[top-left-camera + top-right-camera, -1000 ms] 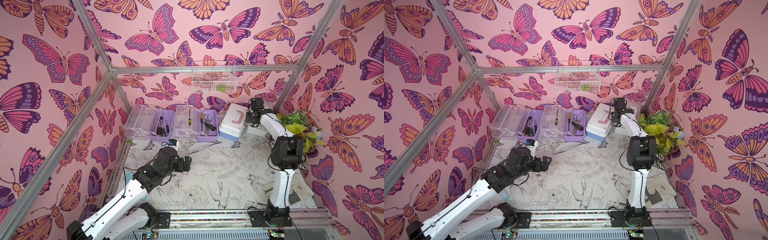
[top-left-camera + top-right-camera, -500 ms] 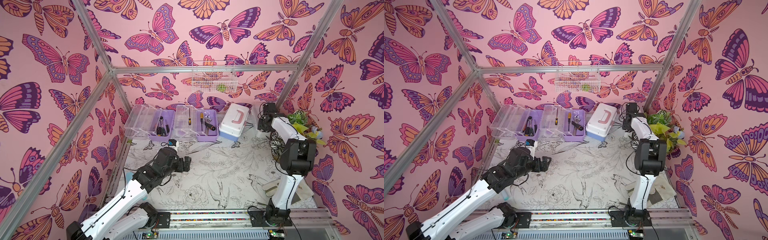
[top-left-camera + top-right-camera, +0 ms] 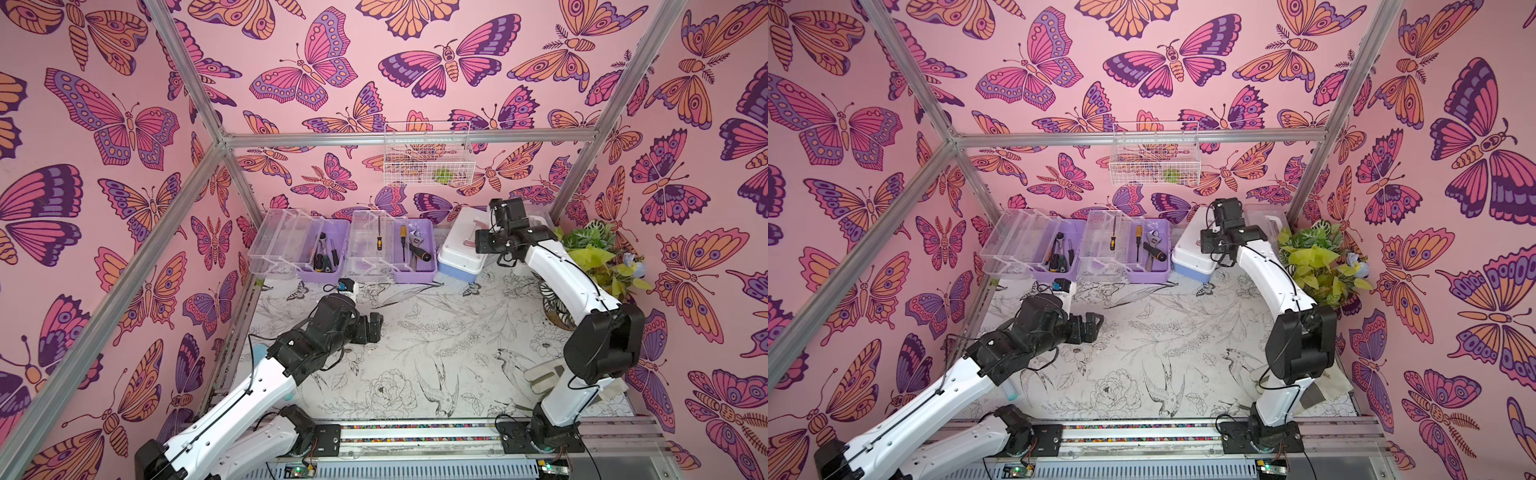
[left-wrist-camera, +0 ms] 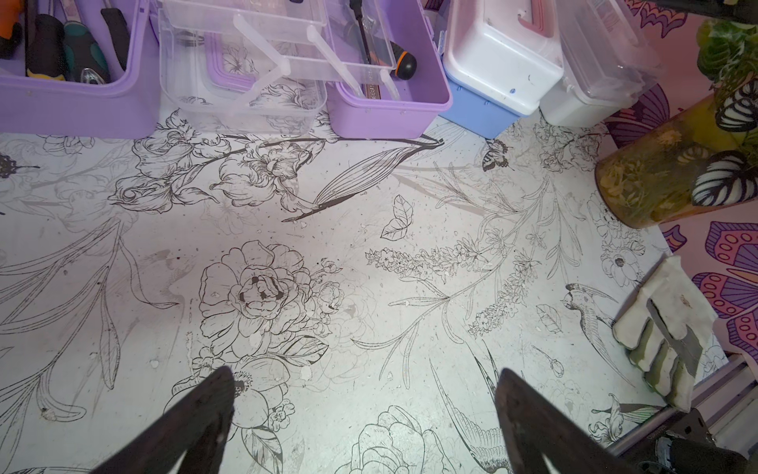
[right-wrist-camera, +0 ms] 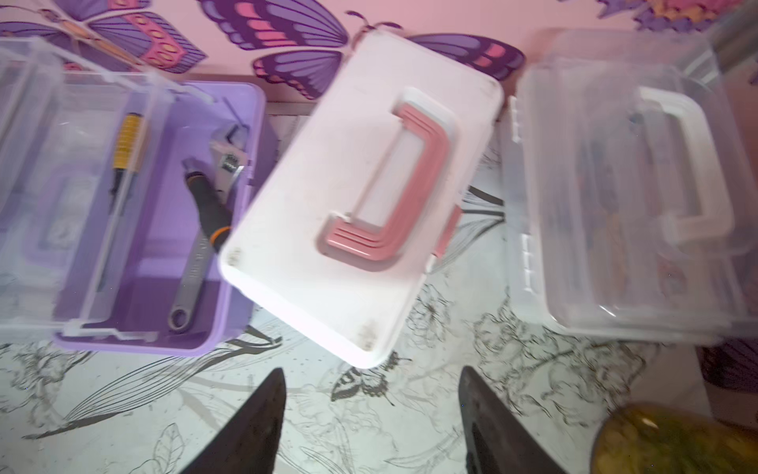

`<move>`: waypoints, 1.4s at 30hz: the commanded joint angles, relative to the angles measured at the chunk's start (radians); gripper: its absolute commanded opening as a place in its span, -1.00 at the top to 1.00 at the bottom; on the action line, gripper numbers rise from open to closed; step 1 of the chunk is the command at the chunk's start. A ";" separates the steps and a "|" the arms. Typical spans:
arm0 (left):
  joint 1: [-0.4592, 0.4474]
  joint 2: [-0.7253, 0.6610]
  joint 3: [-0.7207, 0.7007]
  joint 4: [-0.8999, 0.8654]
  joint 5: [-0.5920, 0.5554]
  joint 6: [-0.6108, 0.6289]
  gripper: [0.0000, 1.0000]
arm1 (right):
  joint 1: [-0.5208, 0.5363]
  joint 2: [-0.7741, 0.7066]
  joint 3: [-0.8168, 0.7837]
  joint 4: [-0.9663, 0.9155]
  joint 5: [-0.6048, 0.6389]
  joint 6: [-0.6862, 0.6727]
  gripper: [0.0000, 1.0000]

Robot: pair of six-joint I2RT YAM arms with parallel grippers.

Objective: Close toolboxes
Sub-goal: Adjust the toolbox at the center of the board.

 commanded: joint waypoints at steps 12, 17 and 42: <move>0.007 -0.048 -0.037 0.014 0.016 0.006 -0.97 | 0.037 0.409 0.403 -0.092 0.011 0.029 -0.28; 0.007 -0.038 -0.034 0.014 0.016 0.012 -0.97 | 0.035 0.407 0.357 -0.122 0.037 0.044 -0.40; 0.006 -0.023 -0.018 0.017 0.007 0.002 -0.97 | -0.176 0.361 0.317 -0.332 -0.103 0.092 -0.36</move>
